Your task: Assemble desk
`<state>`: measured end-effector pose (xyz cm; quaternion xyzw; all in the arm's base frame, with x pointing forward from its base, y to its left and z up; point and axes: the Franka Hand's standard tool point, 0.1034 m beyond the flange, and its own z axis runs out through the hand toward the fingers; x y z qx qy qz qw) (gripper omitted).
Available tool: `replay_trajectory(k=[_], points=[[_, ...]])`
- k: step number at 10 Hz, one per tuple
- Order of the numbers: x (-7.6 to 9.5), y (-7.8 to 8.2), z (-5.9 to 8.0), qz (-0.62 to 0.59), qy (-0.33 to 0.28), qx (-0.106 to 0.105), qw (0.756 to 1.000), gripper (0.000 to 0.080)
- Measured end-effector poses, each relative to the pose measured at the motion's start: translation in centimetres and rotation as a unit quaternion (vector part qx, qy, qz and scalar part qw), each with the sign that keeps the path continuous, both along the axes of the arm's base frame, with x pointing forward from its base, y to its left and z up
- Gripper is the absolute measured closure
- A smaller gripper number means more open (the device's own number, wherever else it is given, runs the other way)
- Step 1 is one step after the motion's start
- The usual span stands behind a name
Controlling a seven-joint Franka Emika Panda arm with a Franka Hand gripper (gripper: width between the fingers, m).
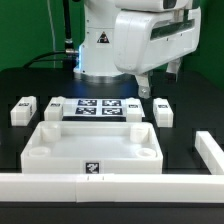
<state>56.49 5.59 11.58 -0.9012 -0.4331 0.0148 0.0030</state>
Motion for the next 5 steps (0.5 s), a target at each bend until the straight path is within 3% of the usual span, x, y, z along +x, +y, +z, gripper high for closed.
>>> replay_trajectory(k=[5], points=[[0.0,0.0,0.0,0.0,0.0,0.0,1.0,0.015]])
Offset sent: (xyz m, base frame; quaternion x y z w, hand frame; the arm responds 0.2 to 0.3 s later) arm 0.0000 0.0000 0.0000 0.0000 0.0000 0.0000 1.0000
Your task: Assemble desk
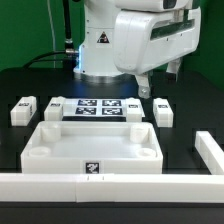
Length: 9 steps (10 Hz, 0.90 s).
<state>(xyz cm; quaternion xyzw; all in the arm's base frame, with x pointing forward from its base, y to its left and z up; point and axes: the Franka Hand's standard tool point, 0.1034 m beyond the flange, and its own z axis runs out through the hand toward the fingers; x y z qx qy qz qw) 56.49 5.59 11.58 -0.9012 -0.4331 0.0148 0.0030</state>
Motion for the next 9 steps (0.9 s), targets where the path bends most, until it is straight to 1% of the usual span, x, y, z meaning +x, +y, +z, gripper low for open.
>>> replay_trajectory(k=[2,3,4,5,6,8,9], points=[[0.0,0.0,0.0,0.0,0.0,0.0,1.0,0.015],[-0.4,-0.3,-0.1,0.033,0.002,0.0,0.999,0.015],[-1.4,-0.7,-0.1,0.048,0.005,-0.001,0.999,0.015],[-3.0,-1.6,-0.1,0.126,0.0,-0.003,0.992,0.015],[-4.3,-3.1,-0.5,0.21,0.007,0.0,0.978,0.015],[-5.8,-6.3,-1.7,0.328,0.021,0.011,0.944,0.015],[-5.7,-6.3,-1.7,0.328,0.021,0.01,0.944,0.015]])
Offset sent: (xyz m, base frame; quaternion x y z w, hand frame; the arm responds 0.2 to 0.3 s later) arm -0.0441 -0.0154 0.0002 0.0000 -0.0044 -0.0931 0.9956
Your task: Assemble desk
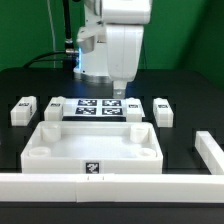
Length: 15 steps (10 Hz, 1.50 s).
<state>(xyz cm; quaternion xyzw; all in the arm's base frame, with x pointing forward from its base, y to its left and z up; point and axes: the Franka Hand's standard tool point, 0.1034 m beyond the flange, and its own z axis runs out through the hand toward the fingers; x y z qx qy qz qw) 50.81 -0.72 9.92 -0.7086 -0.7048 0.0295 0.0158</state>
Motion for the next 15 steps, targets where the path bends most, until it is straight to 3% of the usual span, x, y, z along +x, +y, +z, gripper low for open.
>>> replay_trajectory(k=[3,5,8,11,15], points=[[-0.2,-0.2,-0.3,0.005,0.002,0.002,1.0,0.015],[-1.8,-1.8,-2.5,0.004,0.012,0.007,1.0,0.015],[-2.9,-3.7,-5.1,-0.007,-0.071,0.01,0.997,0.015],[-3.3,-3.8,-6.3,-0.013,-0.066,0.013,0.998,0.015],[-2.6,-2.7,-8.2,-0.038,-0.056,0.016,0.998,0.015]])
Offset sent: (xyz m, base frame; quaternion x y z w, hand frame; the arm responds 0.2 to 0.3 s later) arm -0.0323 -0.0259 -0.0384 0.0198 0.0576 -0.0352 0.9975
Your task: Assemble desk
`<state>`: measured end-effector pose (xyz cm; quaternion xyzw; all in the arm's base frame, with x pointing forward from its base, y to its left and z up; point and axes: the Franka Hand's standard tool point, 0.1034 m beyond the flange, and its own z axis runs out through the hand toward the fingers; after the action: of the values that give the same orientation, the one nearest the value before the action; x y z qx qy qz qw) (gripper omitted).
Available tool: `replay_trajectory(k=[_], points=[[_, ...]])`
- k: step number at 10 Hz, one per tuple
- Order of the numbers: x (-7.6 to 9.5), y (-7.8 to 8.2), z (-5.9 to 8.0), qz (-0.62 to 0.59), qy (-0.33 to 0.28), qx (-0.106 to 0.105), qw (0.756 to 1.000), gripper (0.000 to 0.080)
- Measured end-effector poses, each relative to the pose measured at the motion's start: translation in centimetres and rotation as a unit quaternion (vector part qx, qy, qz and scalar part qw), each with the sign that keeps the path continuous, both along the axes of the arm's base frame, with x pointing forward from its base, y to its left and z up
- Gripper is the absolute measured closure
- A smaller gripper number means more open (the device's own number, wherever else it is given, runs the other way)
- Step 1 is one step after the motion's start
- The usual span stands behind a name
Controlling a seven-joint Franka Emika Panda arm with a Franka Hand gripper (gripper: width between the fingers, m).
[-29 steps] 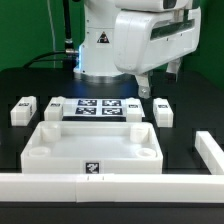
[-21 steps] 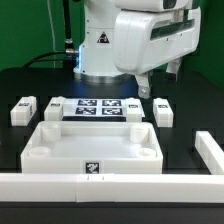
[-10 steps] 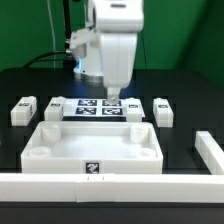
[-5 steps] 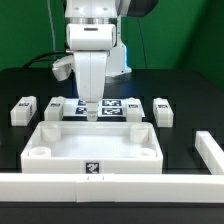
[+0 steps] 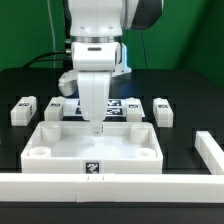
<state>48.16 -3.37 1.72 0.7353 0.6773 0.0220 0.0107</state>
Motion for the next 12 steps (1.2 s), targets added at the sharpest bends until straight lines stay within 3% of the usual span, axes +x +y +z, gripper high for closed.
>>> replay_trajectory(k=[2,3,4,5,6,7,8,12], points=[[-0.01,-0.2,0.02,-0.002,0.0,0.0,1.0,0.015],[-0.02,-0.22,0.01,-0.002,0.0,0.0,1.0,0.0259],[-0.02,-0.22,0.0,-0.002,0.0,0.0,1.0,0.0259],[-0.02,-0.23,0.0,-0.003,0.0,0.0,1.0,0.0459],[-0.02,-0.23,0.0,-0.003,0.0,0.0,1.0,0.0596],[-0.02,-0.24,0.0,-0.003,0.0,0.0,1.0,0.0596],[-0.02,-0.25,0.01,-0.003,0.0,0.0,1.0,0.0747],[-0.02,-0.27,0.01,-0.003,0.0,0.0,1.0,0.0747]])
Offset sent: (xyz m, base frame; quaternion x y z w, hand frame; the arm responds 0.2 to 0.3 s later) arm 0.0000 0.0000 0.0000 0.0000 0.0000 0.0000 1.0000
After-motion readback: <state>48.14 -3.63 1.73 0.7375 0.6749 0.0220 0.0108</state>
